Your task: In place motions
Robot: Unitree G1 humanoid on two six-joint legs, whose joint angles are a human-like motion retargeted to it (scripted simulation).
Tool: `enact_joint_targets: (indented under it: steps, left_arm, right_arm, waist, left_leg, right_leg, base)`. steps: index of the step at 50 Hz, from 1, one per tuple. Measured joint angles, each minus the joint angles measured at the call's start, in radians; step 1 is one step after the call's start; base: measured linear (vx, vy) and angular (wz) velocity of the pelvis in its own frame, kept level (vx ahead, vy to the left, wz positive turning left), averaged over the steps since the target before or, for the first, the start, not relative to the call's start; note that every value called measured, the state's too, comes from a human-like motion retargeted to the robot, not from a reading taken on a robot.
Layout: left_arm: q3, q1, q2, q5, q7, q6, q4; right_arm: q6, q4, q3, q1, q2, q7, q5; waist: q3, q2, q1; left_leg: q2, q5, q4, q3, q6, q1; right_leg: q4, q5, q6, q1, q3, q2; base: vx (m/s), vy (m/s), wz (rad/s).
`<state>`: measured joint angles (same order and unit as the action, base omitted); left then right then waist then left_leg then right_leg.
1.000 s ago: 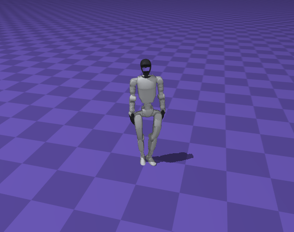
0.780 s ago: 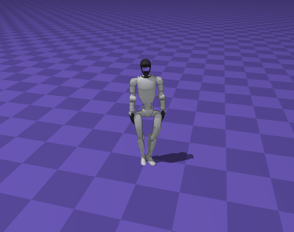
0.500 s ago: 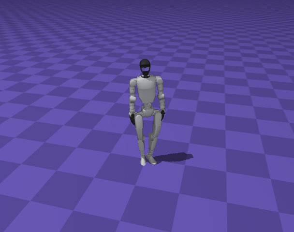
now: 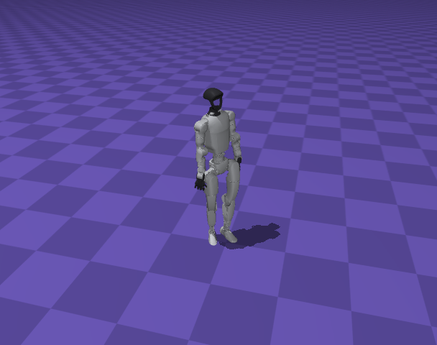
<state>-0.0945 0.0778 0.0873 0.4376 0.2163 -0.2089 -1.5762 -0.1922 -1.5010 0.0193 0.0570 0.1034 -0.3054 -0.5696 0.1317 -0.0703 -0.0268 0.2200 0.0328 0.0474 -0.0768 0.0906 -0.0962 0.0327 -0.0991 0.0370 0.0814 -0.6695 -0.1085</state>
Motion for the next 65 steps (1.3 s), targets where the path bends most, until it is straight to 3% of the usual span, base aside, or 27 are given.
enact_joint_targets:
  steps: [6,12,20,28,42,52,58,65]
  left_arm:
    - [0.033,0.070,0.021,-0.022,-0.020,0.003,-0.018]
    - [0.042,0.100,0.026,-0.040,-0.038,0.004,-0.028]
    - [0.019,0.108,0.025,-0.069,-0.057,0.007,-0.052]
    - [0.039,0.119,0.021,-0.072,-0.069,0.009,-0.061]
    - [0.062,0.111,0.023,-0.090,-0.071,0.015,-0.073]
    - [0.031,0.075,0.037,-0.099,-0.052,0.024,-0.081]
    - [-0.010,0.030,0.048,-0.068,-0.022,0.022,-0.056]
    - [-0.035,-0.038,0.057,-0.049,0.011,0.025,-0.025]
  right_arm:
    - [0.024,0.044,-0.028,0.015,-0.022,-0.020,-0.004]
    - [0.031,0.057,-0.014,0.008,-0.021,-0.023,-0.041]
    - [0.024,0.057,-0.025,-0.006,-0.016,0.000,-0.036]
    - [0.034,0.072,-0.015,-0.017,-0.028,-0.009,-0.018]
    - [0.044,0.093,0.015,-0.009,-0.047,-0.028,-0.040]
    - [0.045,0.106,0.028,-0.053,-0.043,-0.053,-0.032]
    - [0.032,0.096,0.043,-0.092,-0.039,-0.046,-0.012]
    - [-0.005,0.049,0.039,-0.132,-0.035,-0.044,0.078]
  waist:
    - [-0.104,-0.061,-0.147]
    - [-0.156,-0.077,-0.218]
    - [-0.152,-0.077,-0.240]
    - [-0.158,-0.077,-0.249]
    - [-0.153,-0.081,-0.196]
    - [-0.134,-0.071,-0.076]
    - [-0.104,-0.051,-0.018]
    - [-0.049,0.017,0.086]
  left_leg:
    - [0.050,0.063,-0.034,-0.090,0.003,0.063]
    - [0.092,0.142,-0.072,-0.222,-0.006,0.105]
    - [0.117,0.207,-0.085,-0.327,-0.056,0.099]
    - [0.122,0.224,-0.105,-0.365,-0.063,0.105]
    - [0.121,0.186,-0.119,-0.363,-0.021,0.112]
    - [0.080,0.081,-0.104,-0.144,0.044,0.134]
    - [0.005,-0.008,-0.066,0.074,0.035,0.123]
    - [-0.080,-0.072,-0.041,0.268,0.038,0.107]
  right_leg:
    - [0.001,-0.037,0.009,0.084,-0.133,-0.005]
    - [0.010,-0.076,0.023,0.151,-0.234,0.013]
    - [0.015,-0.104,0.042,0.193,-0.305,0.023]
    - [0.024,-0.113,0.056,0.199,-0.350,0.017]
    - [0.030,-0.094,0.050,0.167,-0.297,-0.006]
    - [0.017,-0.035,0.015,0.106,-0.122,-0.006]
    - [0.030,0.007,-0.005,0.041,0.069,0.004]
    - [0.022,0.060,-0.016,-0.027,0.243,0.068]
  base:
    - [-0.16,-0.25,1.15]
    - [-0.05,-0.23,1.12]
    - [0.05,-0.10,0.85]
    - [-0.01,-0.02,0.49]
    - [-0.01,0.06,-0.20]
    - [0.04,0.20,-1.18]
    - [0.14,0.23,-1.99]
    - [0.26,0.18,-1.74]
